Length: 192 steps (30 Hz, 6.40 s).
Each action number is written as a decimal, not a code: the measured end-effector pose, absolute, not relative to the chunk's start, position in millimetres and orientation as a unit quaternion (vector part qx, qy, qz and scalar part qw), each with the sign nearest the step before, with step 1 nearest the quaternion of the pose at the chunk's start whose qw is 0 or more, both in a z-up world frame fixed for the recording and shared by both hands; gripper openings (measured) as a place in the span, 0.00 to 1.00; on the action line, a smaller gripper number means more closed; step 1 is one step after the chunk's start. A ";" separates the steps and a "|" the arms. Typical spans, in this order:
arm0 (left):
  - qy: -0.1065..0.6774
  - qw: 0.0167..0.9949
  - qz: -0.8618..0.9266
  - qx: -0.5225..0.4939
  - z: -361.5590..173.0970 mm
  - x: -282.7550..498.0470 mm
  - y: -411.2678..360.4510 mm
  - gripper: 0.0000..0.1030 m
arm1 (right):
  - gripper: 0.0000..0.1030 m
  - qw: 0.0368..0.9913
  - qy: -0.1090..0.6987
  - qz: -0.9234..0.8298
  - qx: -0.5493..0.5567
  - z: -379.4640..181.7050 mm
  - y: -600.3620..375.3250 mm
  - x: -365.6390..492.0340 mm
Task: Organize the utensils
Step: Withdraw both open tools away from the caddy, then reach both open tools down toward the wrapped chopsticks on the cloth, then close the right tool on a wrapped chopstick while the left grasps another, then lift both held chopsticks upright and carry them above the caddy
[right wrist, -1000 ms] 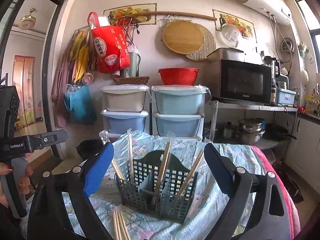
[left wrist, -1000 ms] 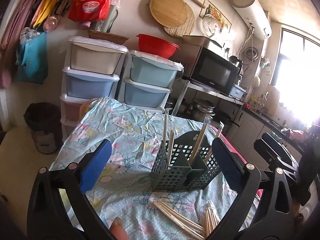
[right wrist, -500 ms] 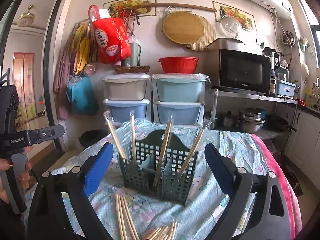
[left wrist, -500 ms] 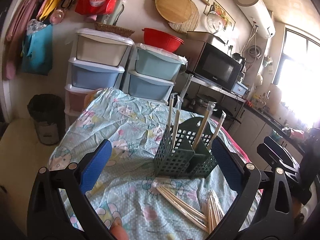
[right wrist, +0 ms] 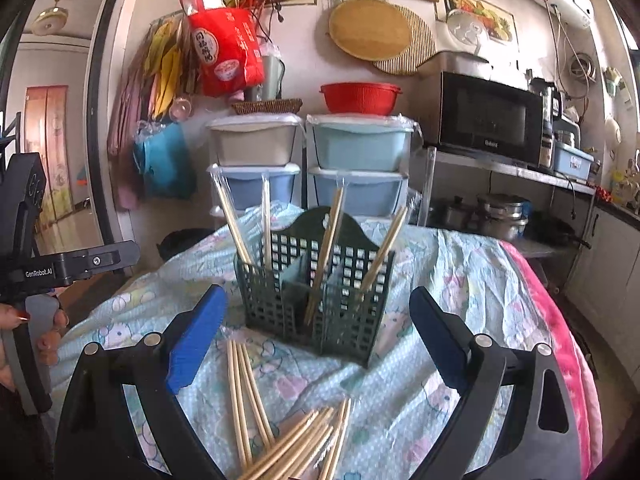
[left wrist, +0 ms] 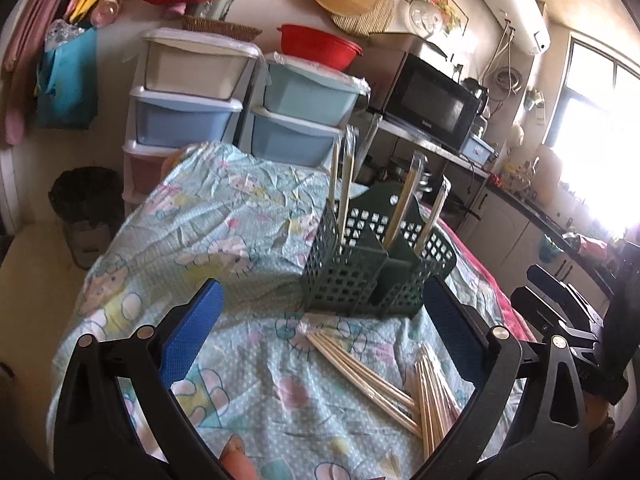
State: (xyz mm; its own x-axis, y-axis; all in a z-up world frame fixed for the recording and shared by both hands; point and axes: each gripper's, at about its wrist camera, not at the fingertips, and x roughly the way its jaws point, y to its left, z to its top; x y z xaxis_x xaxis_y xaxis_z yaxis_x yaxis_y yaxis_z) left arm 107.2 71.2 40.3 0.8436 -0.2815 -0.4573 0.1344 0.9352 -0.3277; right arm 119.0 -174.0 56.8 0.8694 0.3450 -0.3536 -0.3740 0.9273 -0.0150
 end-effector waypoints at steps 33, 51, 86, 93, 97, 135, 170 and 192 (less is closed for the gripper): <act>0.456 0.852 -0.192 -0.174 -64.9 153.4 28.6 0.40 | 0.41 0.902 0.396 0.170 -0.025 -40.1 -200.7 150.5; 0.472 0.858 -0.147 -0.141 -70.8 196.1 27.8 0.26 | 0.27 0.871 0.455 0.186 -0.022 -64.3 -187.8 205.7; 0.407 0.867 -0.134 -0.256 -49.1 187.7 100.6 0.07 | 0.09 0.900 0.388 0.198 0.015 -28.6 -218.5 220.7; 0.372 0.889 -0.112 -0.243 -24.1 174.2 117.9 0.06 | 0.08 0.913 0.348 0.212 -0.009 -0.4 -203.9 199.6; 0.359 0.896 -0.106 -0.240 -13.2 166.1 126.0 0.06 | 0.08 0.918 0.328 0.224 -0.014 15.3 -197.9 192.3; 0.225 0.946 -0.182 -0.148 134.7 141.7 60.4 0.02 | 0.05 0.947 0.165 0.274 -0.010 122.2 -175.8 159.8; 0.123 0.978 -0.143 -0.086 223.1 182.3 22.1 0.02 | 0.05 0.963 0.036 0.266 0.000 224.0 -185.9 181.8; 0.133 0.983 -0.099 -0.073 151.1 209.2 25.3 0.03 | 0.05 0.975 0.102 0.199 0.008 149.0 -202.2 242.5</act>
State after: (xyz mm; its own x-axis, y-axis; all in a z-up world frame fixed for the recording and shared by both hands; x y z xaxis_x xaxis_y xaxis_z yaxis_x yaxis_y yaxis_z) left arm 209.2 25.3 151.1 0.9449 -0.2145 -0.2471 0.1758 0.9697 -0.1695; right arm 242.5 -202.2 149.0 0.9002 0.3887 -0.1963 -0.3853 0.9210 0.0568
